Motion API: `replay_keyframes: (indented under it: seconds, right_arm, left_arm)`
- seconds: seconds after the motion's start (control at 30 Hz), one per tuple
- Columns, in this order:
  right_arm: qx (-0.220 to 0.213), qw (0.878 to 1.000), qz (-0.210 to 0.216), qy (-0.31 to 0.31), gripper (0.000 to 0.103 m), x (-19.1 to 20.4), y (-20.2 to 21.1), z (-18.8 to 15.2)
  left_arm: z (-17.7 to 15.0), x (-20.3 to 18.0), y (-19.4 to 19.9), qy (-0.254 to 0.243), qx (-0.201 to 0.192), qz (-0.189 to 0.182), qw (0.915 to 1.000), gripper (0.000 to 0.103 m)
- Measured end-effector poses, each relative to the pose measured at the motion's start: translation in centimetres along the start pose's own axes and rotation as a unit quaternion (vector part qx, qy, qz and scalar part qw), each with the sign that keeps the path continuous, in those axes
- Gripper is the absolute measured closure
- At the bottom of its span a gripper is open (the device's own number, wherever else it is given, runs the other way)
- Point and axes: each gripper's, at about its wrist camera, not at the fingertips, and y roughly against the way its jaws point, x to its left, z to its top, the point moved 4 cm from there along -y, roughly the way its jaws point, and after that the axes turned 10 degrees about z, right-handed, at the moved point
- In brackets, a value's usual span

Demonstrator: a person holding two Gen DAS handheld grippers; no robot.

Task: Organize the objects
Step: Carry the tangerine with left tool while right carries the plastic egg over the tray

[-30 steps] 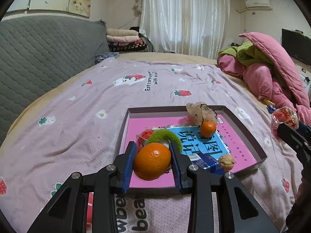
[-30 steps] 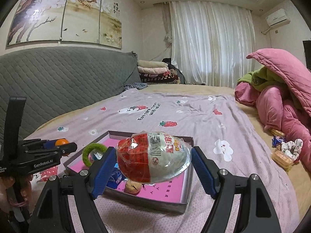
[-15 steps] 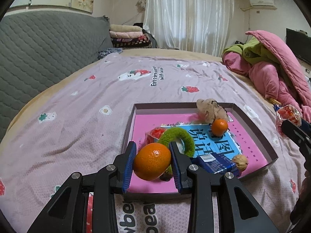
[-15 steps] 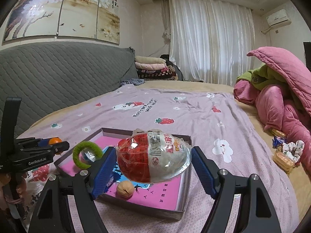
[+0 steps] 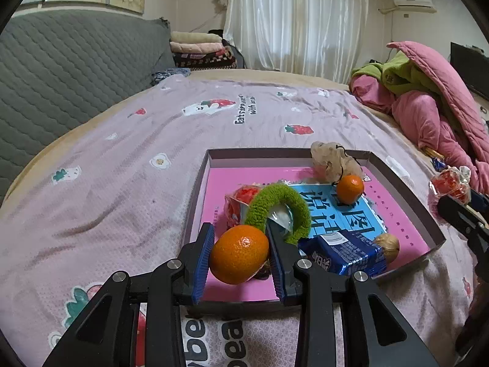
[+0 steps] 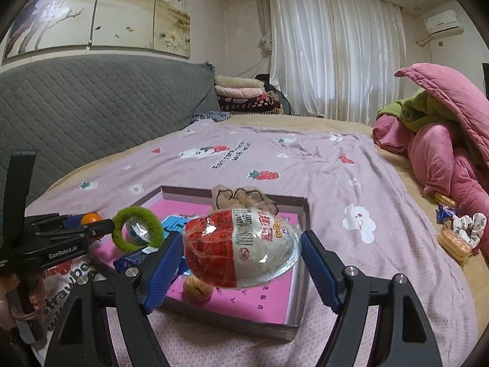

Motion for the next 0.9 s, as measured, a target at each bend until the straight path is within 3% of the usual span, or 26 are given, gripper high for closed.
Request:
replay_keyframes:
  seconds: [0.9]
  right_arm:
    - [0.054, 0.998, -0.023, -0.012, 0.025, -1.0, -2.7, -2.0]
  left_arm:
    - [-1.5, -1.3, -2.1, -0.013, 0.025, -0.011, 0.9995, 0.068]
